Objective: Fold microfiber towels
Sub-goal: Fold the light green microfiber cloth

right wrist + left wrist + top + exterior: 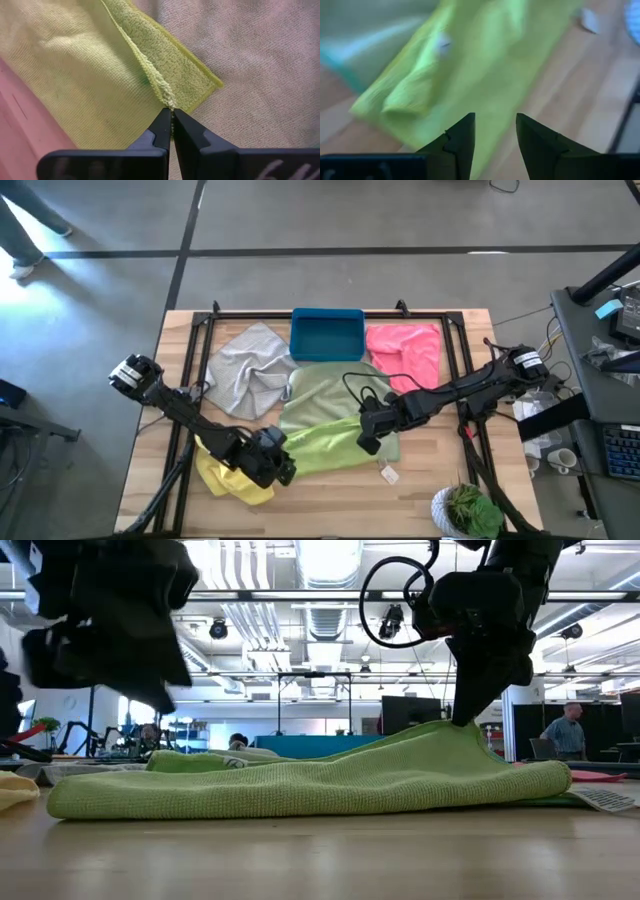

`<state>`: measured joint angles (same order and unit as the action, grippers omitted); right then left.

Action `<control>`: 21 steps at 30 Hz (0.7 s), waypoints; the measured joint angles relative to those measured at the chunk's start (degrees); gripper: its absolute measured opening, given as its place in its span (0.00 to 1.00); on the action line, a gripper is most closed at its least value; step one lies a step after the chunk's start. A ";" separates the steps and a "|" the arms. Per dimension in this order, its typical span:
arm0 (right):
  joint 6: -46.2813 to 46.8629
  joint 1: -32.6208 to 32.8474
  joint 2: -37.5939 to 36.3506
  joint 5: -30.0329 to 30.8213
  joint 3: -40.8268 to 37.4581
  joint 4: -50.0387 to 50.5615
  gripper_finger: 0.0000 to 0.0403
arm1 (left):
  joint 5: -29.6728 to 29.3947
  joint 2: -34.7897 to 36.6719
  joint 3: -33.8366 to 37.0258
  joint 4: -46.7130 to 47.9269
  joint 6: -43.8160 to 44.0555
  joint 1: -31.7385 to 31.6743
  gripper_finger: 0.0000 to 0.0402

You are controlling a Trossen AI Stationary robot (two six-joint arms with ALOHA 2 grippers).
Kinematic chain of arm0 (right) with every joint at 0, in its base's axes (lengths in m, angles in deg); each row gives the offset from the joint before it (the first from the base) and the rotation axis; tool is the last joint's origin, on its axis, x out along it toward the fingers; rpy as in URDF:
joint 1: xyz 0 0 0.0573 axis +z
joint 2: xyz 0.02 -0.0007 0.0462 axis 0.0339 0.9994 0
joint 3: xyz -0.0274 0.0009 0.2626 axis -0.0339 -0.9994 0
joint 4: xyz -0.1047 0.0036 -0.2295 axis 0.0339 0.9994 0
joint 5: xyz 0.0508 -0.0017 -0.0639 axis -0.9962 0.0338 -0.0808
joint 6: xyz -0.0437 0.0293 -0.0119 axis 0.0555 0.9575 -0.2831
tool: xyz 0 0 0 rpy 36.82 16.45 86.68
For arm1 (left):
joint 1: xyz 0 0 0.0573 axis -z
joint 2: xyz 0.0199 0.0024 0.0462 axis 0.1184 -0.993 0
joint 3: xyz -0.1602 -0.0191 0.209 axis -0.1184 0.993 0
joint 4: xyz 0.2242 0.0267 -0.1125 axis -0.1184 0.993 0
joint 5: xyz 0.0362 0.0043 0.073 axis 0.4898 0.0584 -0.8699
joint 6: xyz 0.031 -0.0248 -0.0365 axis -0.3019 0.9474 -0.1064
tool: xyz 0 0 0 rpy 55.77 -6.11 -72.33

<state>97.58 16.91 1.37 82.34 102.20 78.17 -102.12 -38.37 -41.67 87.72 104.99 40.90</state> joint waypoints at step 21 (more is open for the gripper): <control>-0.20 -0.04 0.00 0.17 0.00 -0.02 0.02 | -1.18 -1.87 0.44 -2.77 -22.04 -3.74 0.32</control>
<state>97.38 16.87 1.37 82.51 102.20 78.15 -103.30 -40.23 -41.23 84.95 82.96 37.16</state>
